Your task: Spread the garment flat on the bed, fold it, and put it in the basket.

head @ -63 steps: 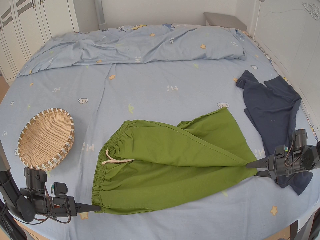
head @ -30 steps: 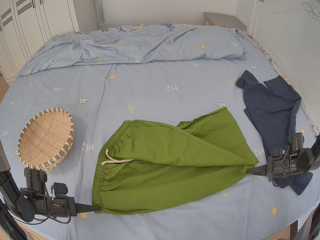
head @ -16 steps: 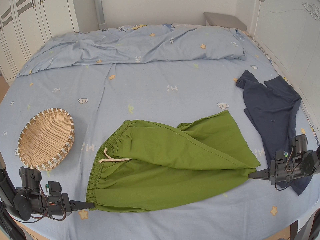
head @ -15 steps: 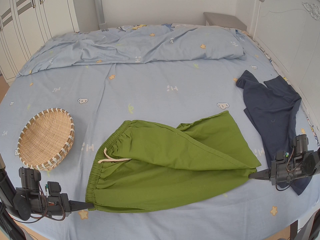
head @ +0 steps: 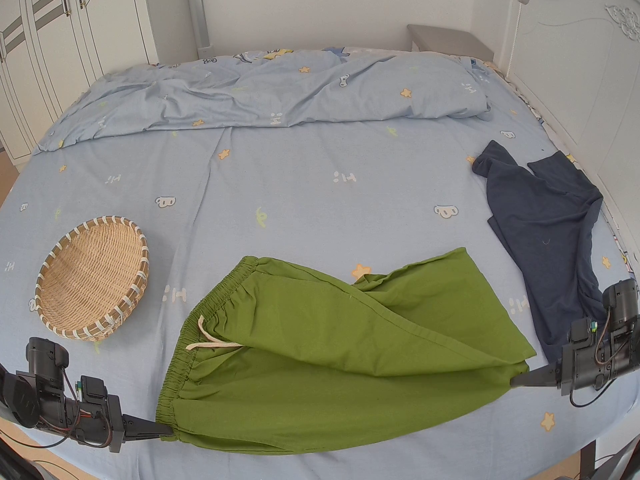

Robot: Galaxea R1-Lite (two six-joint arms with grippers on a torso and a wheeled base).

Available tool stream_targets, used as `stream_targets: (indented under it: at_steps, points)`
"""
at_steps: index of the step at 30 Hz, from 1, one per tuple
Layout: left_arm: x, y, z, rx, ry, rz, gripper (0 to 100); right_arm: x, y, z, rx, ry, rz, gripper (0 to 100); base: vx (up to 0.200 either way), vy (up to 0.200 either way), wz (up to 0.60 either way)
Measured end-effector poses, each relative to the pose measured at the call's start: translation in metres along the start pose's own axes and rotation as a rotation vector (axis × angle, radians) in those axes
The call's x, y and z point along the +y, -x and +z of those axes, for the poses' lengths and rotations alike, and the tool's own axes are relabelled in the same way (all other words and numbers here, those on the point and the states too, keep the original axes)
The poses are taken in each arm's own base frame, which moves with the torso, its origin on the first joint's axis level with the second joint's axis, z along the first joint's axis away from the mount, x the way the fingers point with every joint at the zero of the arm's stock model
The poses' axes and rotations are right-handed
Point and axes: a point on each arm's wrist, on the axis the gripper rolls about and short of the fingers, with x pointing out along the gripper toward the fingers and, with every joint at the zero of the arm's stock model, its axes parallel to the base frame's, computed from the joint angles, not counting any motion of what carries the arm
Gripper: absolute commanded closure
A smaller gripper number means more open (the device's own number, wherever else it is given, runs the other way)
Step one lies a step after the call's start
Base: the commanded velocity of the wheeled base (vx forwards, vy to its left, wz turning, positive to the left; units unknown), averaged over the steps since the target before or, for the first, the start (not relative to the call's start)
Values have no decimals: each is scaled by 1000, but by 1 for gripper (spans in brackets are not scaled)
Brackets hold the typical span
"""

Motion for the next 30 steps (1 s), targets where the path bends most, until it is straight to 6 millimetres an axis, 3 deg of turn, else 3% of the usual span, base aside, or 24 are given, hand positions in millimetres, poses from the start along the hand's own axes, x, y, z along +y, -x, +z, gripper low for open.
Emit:
stream_targets:
  at_steps: [7, 10, 30]
  points:
    - [-7, 8, 1, -26, -144, 47, 100, -2, -5, -39, 84, -18, -79, 100, 0, 0, 0]
    - [-6, 8, -1, -27, -179, 86, 100, -4, -9, -46, 97, -2, -85, 100, 0, 0, 0]
    - [11, 0, -16, 70, -209, 179, 100, -27, -29, -48, 114, -4, -124, 100, 0, 0, 0]
